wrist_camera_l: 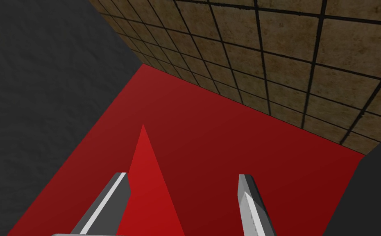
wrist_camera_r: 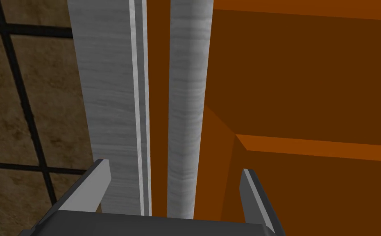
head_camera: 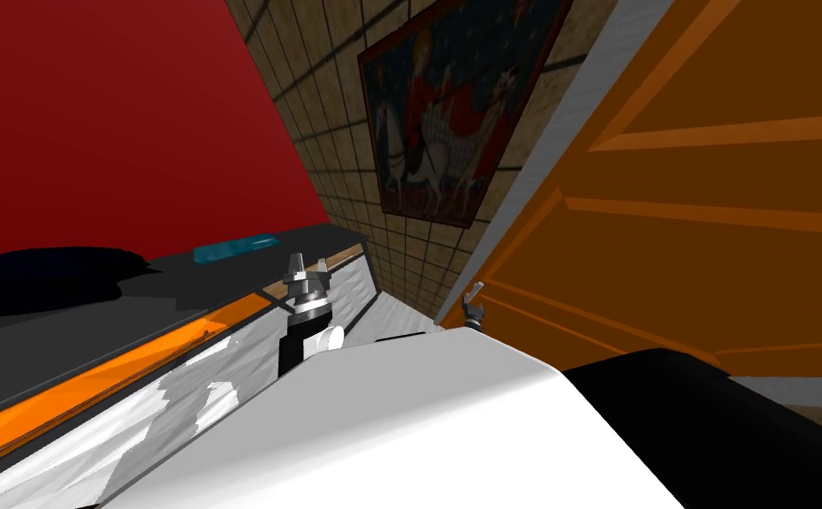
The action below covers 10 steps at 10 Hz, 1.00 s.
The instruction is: Pull the door open
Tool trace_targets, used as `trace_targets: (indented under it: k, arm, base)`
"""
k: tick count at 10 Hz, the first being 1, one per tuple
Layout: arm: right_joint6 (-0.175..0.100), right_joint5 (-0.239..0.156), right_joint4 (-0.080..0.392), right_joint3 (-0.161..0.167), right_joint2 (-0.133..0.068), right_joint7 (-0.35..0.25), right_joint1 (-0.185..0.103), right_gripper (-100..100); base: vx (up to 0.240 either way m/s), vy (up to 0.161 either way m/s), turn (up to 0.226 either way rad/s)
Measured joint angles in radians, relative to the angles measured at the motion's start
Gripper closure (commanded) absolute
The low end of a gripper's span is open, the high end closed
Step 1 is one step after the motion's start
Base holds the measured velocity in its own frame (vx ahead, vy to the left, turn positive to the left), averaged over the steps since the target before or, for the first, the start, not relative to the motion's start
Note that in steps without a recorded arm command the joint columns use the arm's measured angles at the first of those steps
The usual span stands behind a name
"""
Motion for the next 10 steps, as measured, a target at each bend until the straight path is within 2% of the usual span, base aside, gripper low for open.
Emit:
trace_targets:
  k: [2, 6, 7, 10]
  arm:
    - [-0.003, 0.000, 0.006, 0.003, -0.022, -0.030, 0.013, -100]
    - [-0.015, 0.005, 0.056, 0.012, -0.063, -0.107, 0.016, -100]
    - [-0.017, 0.005, 0.057, 0.013, -0.062, -0.111, 0.021, 100]
    - [-0.016, 0.005, 0.056, 0.012, -0.063, -0.108, 0.017, 100]
  base:
    - [0.096, -0.009, 0.000]
    - [0.111, -0.003, -0.011]
    - [-0.025, 0.015, 0.038]
    - [-0.016, -0.005, 0.003]
